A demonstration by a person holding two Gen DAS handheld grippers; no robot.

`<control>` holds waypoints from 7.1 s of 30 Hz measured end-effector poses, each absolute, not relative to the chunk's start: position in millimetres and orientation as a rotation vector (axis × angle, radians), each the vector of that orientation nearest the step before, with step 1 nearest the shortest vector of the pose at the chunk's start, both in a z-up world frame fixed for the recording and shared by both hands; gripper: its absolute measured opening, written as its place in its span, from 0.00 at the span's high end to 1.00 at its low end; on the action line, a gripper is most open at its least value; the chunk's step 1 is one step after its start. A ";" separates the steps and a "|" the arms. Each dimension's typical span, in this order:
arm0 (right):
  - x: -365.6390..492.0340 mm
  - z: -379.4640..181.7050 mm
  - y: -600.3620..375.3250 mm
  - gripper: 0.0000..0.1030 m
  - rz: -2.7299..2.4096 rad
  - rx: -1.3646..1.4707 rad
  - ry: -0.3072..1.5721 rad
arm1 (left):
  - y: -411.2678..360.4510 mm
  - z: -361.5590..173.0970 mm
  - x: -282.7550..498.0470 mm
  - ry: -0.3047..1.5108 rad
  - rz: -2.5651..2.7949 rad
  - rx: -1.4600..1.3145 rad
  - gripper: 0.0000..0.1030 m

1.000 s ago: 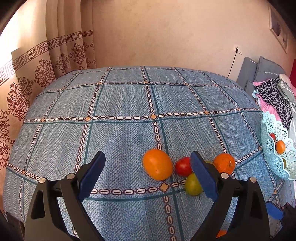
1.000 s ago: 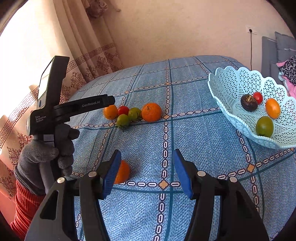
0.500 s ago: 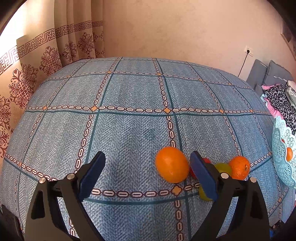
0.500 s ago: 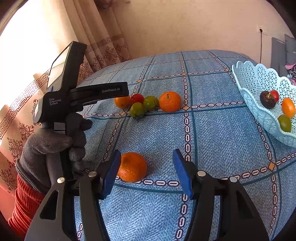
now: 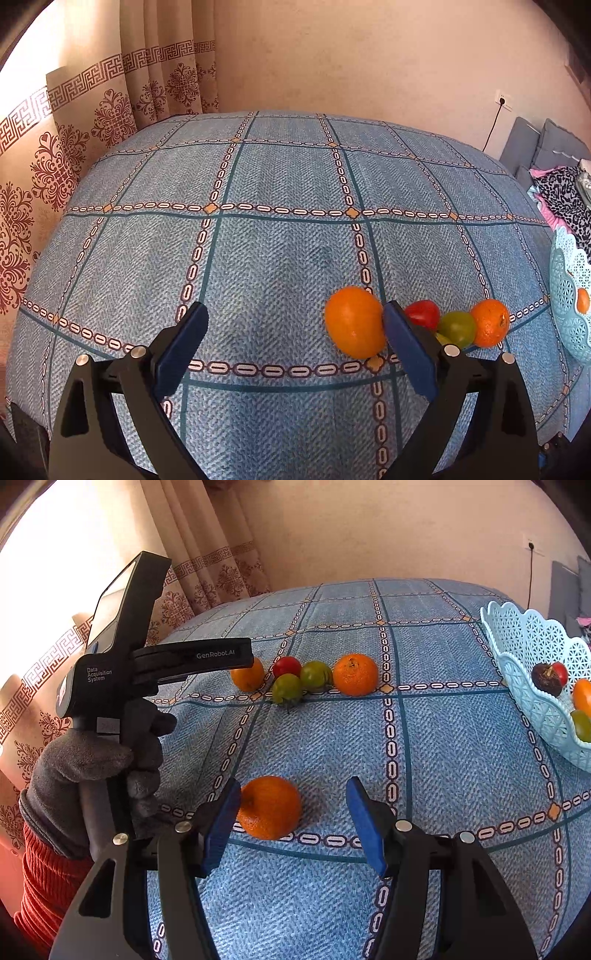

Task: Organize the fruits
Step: 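Approach the orange with the left tool while the right tool approaches the tangerine, then close the left tool on the large orange while the right tool grasps the tangerine, then carry the orange and tangerine over the blue basket and open both tools, then withdraw both tools from the basket toward the remaining tomatoes and tangerine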

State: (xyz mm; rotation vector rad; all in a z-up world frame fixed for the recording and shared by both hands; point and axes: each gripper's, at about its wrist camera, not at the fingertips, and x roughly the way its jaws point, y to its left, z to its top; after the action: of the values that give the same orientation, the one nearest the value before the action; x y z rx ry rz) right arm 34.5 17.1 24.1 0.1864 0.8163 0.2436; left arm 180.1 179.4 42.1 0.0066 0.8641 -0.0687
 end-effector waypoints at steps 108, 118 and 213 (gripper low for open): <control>0.1 113.1 -157.9 0.68 -0.080 0.388 0.539 | 1.5 112.9 81.6 0.641 -0.477 0.265 0.69; -1.5 109.7 -190.7 0.68 -0.176 0.436 0.536 | -32.0 110.6 81.1 0.662 -0.545 0.264 0.69; 19.0 80.4 -112.1 0.51 -0.034 0.339 0.624 | 88.8 74.6 116.0 0.760 -0.300 0.167 0.21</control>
State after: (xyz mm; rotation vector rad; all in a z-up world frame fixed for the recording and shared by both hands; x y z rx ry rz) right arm 19.0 -112.1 80.4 0.3391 0.6237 -0.0340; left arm 116.0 88.8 74.6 0.1667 0.7599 -0.3003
